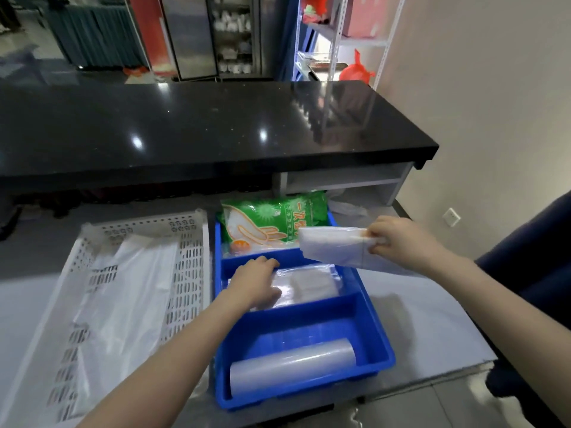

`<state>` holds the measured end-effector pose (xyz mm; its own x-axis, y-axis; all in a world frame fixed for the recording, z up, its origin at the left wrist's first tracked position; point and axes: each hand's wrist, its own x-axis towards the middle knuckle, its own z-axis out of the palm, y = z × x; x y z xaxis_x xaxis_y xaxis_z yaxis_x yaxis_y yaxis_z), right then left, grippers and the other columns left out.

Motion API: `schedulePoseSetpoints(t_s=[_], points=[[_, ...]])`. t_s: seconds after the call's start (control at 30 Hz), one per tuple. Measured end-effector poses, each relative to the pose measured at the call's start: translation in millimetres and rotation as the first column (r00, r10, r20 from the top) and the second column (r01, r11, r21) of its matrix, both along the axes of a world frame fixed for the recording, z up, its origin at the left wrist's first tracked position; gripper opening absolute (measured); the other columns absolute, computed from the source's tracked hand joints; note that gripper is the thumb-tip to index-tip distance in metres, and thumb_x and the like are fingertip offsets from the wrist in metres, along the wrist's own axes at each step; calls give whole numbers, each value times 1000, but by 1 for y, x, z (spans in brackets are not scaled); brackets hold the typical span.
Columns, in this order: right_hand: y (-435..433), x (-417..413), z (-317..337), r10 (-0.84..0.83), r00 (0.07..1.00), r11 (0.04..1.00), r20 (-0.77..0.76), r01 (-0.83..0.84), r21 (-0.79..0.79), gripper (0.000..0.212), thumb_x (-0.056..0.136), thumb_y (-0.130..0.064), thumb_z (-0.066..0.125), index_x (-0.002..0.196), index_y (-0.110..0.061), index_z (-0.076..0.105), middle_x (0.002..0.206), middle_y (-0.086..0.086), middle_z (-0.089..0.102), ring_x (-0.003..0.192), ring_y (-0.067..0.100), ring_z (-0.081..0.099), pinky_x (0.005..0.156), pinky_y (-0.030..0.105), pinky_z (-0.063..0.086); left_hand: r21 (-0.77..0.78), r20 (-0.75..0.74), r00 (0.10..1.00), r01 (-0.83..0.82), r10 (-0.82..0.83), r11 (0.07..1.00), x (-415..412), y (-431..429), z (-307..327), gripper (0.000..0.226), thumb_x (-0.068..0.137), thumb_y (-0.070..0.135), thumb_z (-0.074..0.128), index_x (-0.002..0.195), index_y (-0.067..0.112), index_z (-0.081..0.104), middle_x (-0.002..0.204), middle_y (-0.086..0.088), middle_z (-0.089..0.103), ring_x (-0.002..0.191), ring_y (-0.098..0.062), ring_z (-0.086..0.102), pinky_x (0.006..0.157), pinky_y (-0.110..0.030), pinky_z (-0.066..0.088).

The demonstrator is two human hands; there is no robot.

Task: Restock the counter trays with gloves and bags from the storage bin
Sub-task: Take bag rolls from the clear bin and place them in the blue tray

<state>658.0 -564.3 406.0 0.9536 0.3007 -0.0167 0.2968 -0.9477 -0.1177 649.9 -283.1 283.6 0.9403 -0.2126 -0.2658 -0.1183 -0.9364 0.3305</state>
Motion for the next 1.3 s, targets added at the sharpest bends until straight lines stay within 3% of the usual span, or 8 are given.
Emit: schedulePoseSetpoints(t_s=[0.3,0.5,0.6,0.73,0.87,0.93,1.07,1.3], points=[[12,5,-6,6,999,1000,-34,-6,4,15,83,-24,64,96,-16,68,101,4,61,90,22,55,73,34,48,76,0,1000,17,-17,997,1,-8,-2,48,69,31,68,113,17,60,107,-5,53,102,-26,46,77,-35,41],[15,11,1,18,1000,999,10,-18,51,13,83,-21,66,95,-16,68,98,2,61,88,21,57,76,35,50,-132,-58,997,34,-42,991,-9,-6,10,22,73,17,59,92,21,49,95,-3,57,88,-25,54,70,-42,48],[20,16,6,-2,1000,997,14,1,80,14,84,-21,67,97,-16,69,98,1,61,86,20,57,76,33,53,-100,-9,997,74,-76,992,-15,-5,18,26,77,19,58,98,24,45,90,-2,64,78,-25,55,63,-35,37],[32,24,11,54,998,997,19,-55,49,17,83,-24,66,97,-16,69,98,1,60,84,19,53,72,35,49,-118,82,993,90,-81,989,-27,-6,27,41,77,22,63,111,31,41,90,-2,63,75,-23,55,60,-33,40],[53,31,8,129,991,991,14,-130,33,18,81,-25,64,97,-18,67,94,-2,57,85,18,52,69,36,48,-101,205,973,133,-110,986,-41,-7,29,41,80,28,65,118,32,50,105,1,67,94,-22,60,64,-30,36],[65,35,3,174,985,985,1,-174,10,17,81,-26,64,96,-19,67,90,-4,55,84,18,53,67,37,49,-137,202,976,112,-83,984,-43,-4,29,38,78,32,68,114,32,56,110,4,66,101,-20,59,69,-30,40],[76,41,-8,216,976,976,8,-216,-2,10,81,-26,65,89,-21,64,84,-6,51,77,16,50,54,22,31,-145,123,990,92,-75,985,-45,2,30,31,76,33,71,106,26,64,103,3,65,96,-20,59,71,-33,46],[85,37,-15,238,970,971,-56,-239,-10,15,78,-25,66,89,-15,64,89,-2,56,85,21,54,69,36,48,-48,219,964,166,-151,985,-58,2,26,18,90,31,54,107,25,54,103,-5,68,92,-29,61,71,-36,46]])
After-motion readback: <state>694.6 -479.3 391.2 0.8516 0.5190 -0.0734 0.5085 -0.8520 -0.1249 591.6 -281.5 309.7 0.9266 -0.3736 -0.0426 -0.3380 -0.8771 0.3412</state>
